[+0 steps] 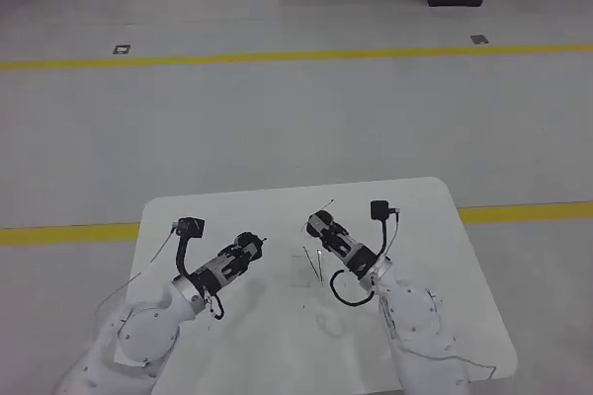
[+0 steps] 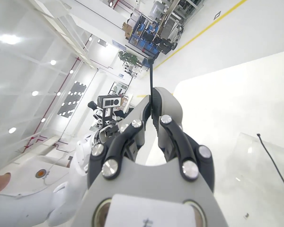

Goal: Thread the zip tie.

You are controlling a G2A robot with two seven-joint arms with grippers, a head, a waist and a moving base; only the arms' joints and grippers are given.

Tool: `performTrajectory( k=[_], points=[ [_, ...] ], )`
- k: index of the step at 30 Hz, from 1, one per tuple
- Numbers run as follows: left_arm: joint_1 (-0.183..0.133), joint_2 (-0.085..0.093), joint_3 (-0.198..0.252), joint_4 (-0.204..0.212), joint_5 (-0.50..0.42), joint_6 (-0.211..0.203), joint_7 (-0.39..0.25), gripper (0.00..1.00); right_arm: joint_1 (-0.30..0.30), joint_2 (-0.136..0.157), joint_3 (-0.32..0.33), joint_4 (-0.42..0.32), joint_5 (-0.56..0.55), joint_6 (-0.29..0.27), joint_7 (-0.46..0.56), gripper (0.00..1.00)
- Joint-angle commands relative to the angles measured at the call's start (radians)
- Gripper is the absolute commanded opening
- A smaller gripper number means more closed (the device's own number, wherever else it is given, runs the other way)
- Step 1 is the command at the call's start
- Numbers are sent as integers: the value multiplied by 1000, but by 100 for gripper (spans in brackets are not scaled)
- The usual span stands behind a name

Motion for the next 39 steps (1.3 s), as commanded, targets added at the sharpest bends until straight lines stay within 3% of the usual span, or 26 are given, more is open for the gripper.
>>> performTrajectory(
  k=[1, 3, 5, 16, 21, 27, 35, 39],
  points=[
    [-3, -2, 15, 1, 18, 28, 11, 0, 1, 9, -33, -2, -21, 0, -52, 0],
    [-3, -4, 26, 0, 1, 63, 20, 0, 5, 26, -78, -14, -61, 0, -90, 0],
    [-11, -4, 29, -6, 20, 64, 23, 0, 6, 41, -101, -5, -96, 0, -106, 0],
    [-14, -5, 32, -6, -4, 75, 26, 0, 13, 45, -116, -6, -127, 0, -131, 0],
    [-16, -3, 14, -28, -76, 94, -28, 0, 33, 72, -170, 11, -163, 0, -184, 0],
    [-12, 1, -5, -41, -92, 116, -47, 0, 59, 116, -240, 34, -190, 0, -273, 0],
    [-15, 1, -2, -34, -86, 117, -46, 0, 59, 117, -240, 37, -200, 1, -279, 0],
    [-20, 0, -10, -30, -133, 134, -43, 0, 61, 125, -247, 55, -195, 0, -325, 0]
  ],
)
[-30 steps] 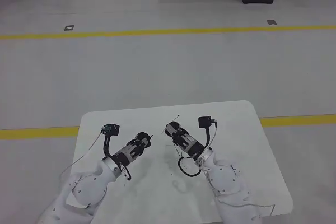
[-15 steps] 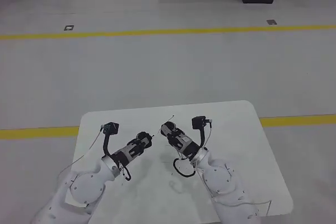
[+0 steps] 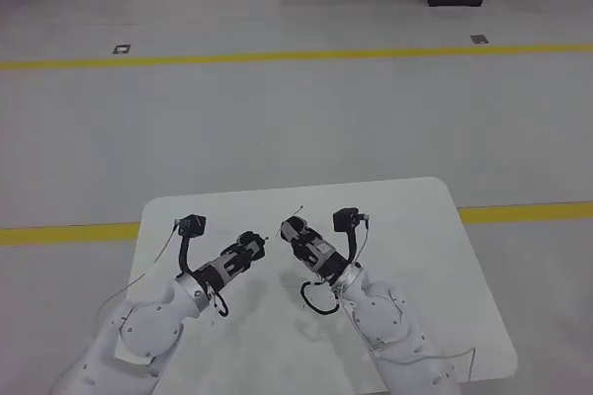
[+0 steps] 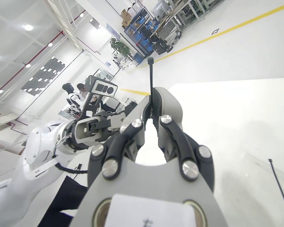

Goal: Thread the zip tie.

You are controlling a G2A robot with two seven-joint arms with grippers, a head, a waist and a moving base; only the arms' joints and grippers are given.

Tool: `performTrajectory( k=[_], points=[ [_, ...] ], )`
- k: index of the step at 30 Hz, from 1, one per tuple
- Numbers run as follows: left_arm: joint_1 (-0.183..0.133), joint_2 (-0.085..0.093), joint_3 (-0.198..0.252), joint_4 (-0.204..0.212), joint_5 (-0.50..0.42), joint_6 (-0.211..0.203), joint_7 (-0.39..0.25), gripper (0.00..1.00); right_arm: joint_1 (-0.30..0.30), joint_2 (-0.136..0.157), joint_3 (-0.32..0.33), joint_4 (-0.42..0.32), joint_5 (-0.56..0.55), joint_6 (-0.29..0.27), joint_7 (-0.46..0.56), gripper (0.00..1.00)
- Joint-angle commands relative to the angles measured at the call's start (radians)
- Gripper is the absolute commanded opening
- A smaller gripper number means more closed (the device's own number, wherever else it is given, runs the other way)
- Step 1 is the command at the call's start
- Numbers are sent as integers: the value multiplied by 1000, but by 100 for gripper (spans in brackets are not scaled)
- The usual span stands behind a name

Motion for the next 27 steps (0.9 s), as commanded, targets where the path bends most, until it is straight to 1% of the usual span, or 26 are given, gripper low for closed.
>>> performTrajectory(
  k=[1, 5, 10, 12, 20, 22, 27],
  points=[
    [0, 0, -5, -1, -20, 8, -7, 0, 3, 5, -9, -4, 2, 0, -16, 0],
    [-3, 2, -12, -2, -45, 15, -20, 0, 15, 26, -42, -5, 3, 0, -42, 0],
    [-5, 3, -14, 1, -53, 24, -20, 0, 34, 53, -81, 8, 6, 0, -90, 0],
    [-7, 4, -13, 2, -43, 26, -28, 0, 40, 62, -94, 10, 3, 0, -109, 0],
    [-9, 5, -13, 3, -38, 26, -30, 0, 41, 63, -93, 11, -4, 2, -114, 0],
    [-12, 4, -9, 9, -48, 25, -22, 0, 40, 64, -90, 18, -17, 0, -135, 0],
    [-17, 4, -13, 12, -89, 29, -29, 0, 44, 69, -100, 21, -32, 0, -152, 0]
  ],
)
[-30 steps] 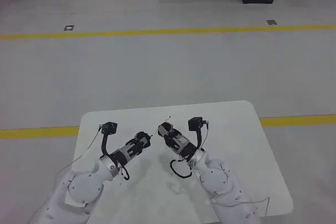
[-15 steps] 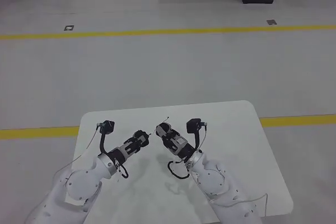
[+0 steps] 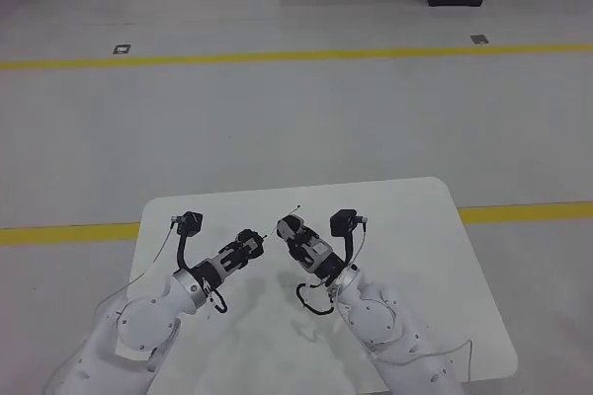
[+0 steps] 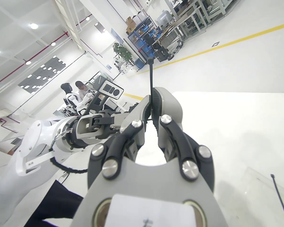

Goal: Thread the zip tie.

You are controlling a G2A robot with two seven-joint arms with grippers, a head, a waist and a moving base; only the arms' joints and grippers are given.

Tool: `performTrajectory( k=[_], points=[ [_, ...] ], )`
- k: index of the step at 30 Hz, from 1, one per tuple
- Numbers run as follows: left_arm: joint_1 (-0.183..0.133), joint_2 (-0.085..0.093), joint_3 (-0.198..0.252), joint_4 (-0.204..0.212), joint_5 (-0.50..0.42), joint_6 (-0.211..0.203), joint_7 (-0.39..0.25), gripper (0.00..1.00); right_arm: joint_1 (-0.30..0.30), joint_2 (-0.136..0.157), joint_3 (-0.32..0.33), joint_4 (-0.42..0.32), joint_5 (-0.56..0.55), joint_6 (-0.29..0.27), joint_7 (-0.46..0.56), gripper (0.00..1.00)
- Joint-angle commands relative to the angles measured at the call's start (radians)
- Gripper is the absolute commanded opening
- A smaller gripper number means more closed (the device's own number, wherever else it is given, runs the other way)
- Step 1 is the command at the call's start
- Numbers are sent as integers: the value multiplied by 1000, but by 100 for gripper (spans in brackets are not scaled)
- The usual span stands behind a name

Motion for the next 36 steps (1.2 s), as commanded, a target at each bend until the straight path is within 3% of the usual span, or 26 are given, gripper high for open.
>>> performTrajectory(
  k=[1, 36],
  points=[
    [0, 0, -2, 0, -14, 0, -4, 0, 3, 2, -4, 2, -4, 0, -3, 0],
    [-1, 4, -2, 2, -29, -4, -22, 0, 29, 46, -63, 19, 3, 0, -68, 0]
  ],
)
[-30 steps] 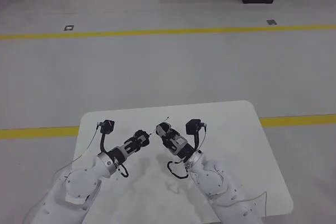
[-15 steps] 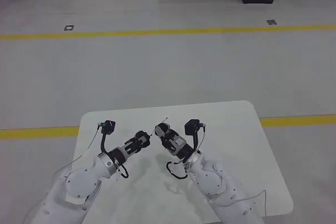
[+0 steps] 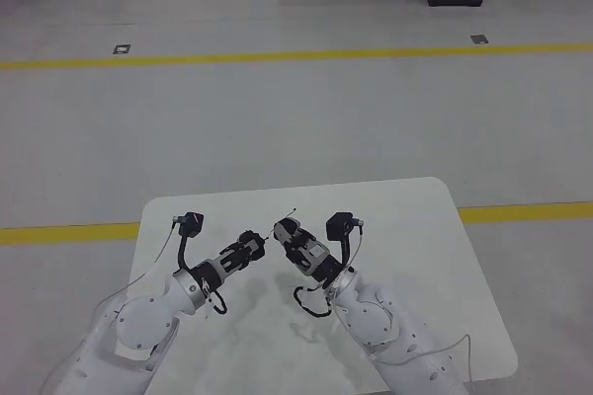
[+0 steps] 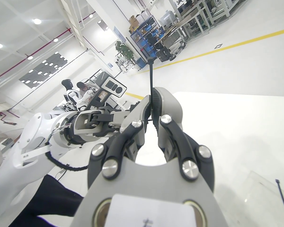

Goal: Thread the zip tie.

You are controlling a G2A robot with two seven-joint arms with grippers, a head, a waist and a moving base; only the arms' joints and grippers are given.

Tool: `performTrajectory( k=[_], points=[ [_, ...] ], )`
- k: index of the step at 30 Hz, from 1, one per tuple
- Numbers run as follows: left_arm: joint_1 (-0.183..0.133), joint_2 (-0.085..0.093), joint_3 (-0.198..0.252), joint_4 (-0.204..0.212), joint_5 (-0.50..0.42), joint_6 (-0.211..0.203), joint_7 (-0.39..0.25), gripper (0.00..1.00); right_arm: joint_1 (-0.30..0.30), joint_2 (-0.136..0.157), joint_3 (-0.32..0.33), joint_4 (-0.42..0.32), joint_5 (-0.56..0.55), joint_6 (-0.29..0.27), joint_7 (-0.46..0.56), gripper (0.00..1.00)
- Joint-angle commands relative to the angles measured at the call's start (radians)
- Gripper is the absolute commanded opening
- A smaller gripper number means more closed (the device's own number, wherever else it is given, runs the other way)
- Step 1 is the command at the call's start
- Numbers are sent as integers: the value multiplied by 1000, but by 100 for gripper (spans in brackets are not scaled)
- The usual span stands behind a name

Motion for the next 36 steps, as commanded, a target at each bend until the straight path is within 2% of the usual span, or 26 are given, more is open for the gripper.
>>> performTrajectory(
  k=[1, 19, 36],
  points=[
    [0, 0, 0, 0, 0, 0, 0, 0, 0, 2, -1, -1, 0, 0, -1, 0],
    [0, 0, 0, 0, 0, 0, 0, 0, -5, 17, -5, -4, 8, 0, -15, 0],
    [0, 0, 0, 0, 0, 0, 0, 0, 7, 18, -18, 10, 9, 0, -28, 0]
  ],
)
